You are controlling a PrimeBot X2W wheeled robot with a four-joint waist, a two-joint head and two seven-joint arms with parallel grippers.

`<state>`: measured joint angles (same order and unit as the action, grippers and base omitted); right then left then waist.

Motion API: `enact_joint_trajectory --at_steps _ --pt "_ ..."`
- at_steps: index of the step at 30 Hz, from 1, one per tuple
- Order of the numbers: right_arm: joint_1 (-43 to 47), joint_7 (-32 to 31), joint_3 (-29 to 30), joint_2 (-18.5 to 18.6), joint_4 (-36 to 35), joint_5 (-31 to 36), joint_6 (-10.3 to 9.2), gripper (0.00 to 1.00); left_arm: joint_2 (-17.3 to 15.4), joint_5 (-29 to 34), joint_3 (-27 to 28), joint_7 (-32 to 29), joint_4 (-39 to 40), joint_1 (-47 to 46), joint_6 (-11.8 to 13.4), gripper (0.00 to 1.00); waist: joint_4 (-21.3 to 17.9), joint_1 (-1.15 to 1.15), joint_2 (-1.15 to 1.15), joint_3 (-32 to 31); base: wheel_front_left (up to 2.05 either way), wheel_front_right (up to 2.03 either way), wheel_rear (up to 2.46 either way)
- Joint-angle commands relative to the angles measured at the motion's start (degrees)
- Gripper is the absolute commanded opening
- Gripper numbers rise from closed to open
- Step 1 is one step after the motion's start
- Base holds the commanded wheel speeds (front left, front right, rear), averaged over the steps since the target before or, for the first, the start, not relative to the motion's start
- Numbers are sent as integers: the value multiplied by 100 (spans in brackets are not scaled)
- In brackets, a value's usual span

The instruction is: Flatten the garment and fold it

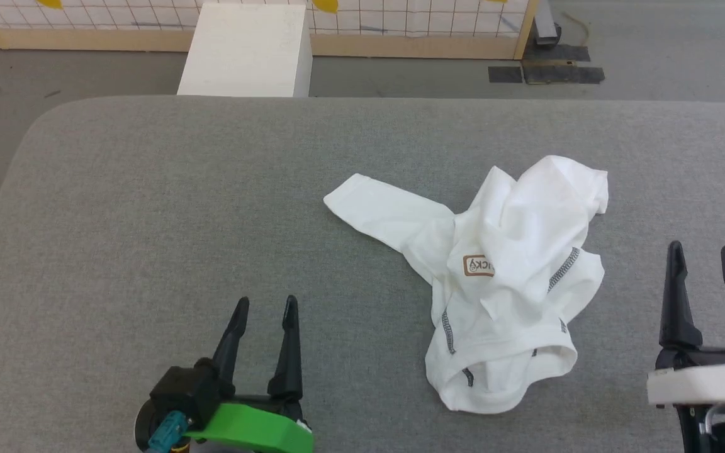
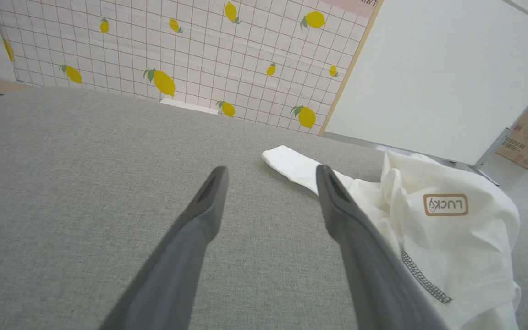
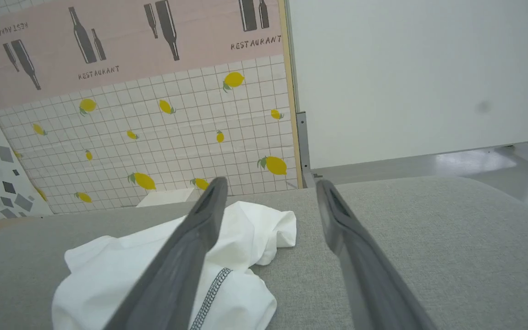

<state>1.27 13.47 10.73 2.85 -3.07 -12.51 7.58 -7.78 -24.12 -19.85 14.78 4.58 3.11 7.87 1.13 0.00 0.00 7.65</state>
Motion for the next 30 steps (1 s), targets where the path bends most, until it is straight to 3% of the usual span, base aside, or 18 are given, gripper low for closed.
enact_joint_trajectory --at_steps 1,7,13,22,27,28,29,30 --pt "-198 -169 22 3 -5 102 -9 100 55 124 46 21 -32 -13 -98 100 24 0 0 64 0 0 0" --pt "-854 -1948 163 155 72 265 -9 100 289 343 139 21 -184 -166 -406 100 63 0 0 338 0 0 0" --pt "-1259 -3866 -124 967 367 -49 -9 100 424 464 141 21 -352 -370 -622 100 172 0 0 675 0 0 0" --pt "-1529 -4860 -1003 1869 783 -546 -9 100 482 516 104 21 -520 -583 -751 100 432 0 0 1018 0 0 0" --pt "-1733 -4849 -1401 2102 1169 -737 -9 100 488 477 32 21 -578 -678 -782 100 585 0 0 1139 0 0 0" --pt "-1790 -4723 -1500 2118 1354 -774 -9 79 489 433 -8 21 -572 -718 -770 100 637 0 0 1193 0 0 0" --pt "-1802 -4683 -1525 2101 1445 -805 -9 41 489 421 -24 21 -571 -737 -762 100 654 0 0 1212 0 0 0" --pt "-1822 -4619 -1541 2084 1536 -818 -9 13 489 397 -35 21 -566 -755 -741 100 665 0 0 1231 0 0 0"
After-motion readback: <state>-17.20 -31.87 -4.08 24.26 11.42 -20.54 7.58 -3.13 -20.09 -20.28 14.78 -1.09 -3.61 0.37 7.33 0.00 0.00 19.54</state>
